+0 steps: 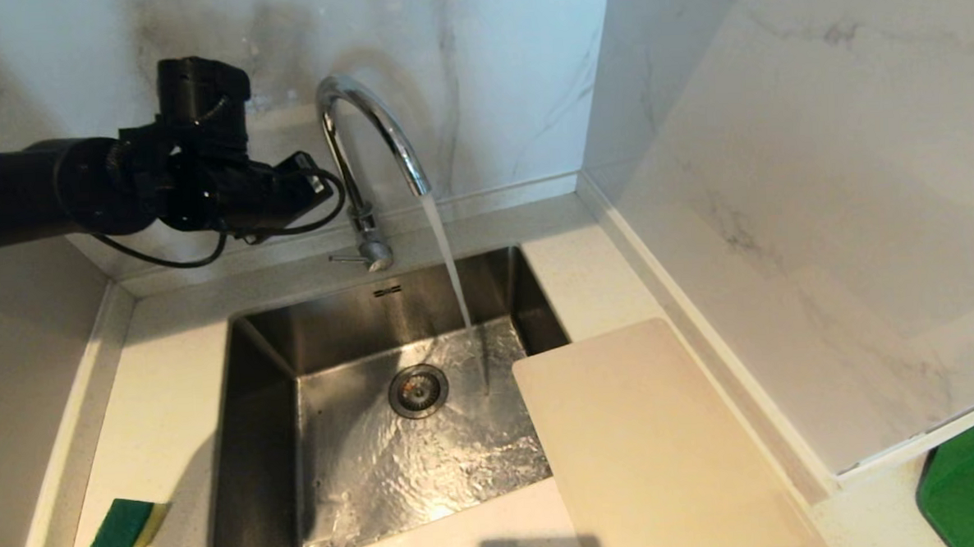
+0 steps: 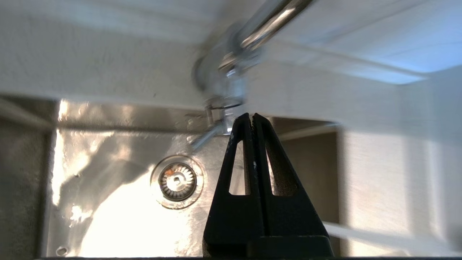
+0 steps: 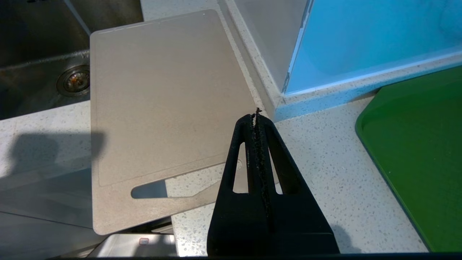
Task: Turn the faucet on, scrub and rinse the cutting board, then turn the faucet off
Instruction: Pick up the cleaning cloth
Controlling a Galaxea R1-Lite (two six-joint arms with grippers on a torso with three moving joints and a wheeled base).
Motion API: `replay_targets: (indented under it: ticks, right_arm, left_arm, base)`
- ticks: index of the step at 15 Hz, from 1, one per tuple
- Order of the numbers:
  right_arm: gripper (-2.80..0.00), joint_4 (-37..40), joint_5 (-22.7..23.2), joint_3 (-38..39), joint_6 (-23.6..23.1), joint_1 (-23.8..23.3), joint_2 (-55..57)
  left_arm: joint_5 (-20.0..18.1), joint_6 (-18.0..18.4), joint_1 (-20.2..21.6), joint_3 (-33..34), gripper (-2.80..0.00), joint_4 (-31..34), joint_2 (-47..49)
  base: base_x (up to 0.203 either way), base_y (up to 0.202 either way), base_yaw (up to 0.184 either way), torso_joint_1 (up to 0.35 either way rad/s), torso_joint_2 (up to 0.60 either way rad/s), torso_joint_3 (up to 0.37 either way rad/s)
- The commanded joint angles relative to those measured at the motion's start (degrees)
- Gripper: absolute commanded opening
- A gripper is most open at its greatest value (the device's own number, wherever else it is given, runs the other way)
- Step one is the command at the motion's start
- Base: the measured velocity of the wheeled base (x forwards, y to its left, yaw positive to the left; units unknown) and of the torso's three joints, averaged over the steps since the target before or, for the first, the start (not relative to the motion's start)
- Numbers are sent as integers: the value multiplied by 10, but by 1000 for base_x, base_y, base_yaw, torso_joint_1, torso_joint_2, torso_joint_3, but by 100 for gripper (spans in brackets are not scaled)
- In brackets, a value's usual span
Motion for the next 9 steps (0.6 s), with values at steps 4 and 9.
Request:
replay_targets:
  ticks: [4, 9]
  right_arm:
    - [-280, 0, 0, 1, 0, 0, 0]
    - [-280, 0, 0, 0, 0, 0, 0]
  left_arm:
    - [1, 81, 26, 50, -280, 8, -107]
    - [-40, 147, 98, 140, -280, -15, -177]
  base:
    - [0, 0, 0, 0, 0, 0]
    - [0, 0, 0, 0, 0, 0]
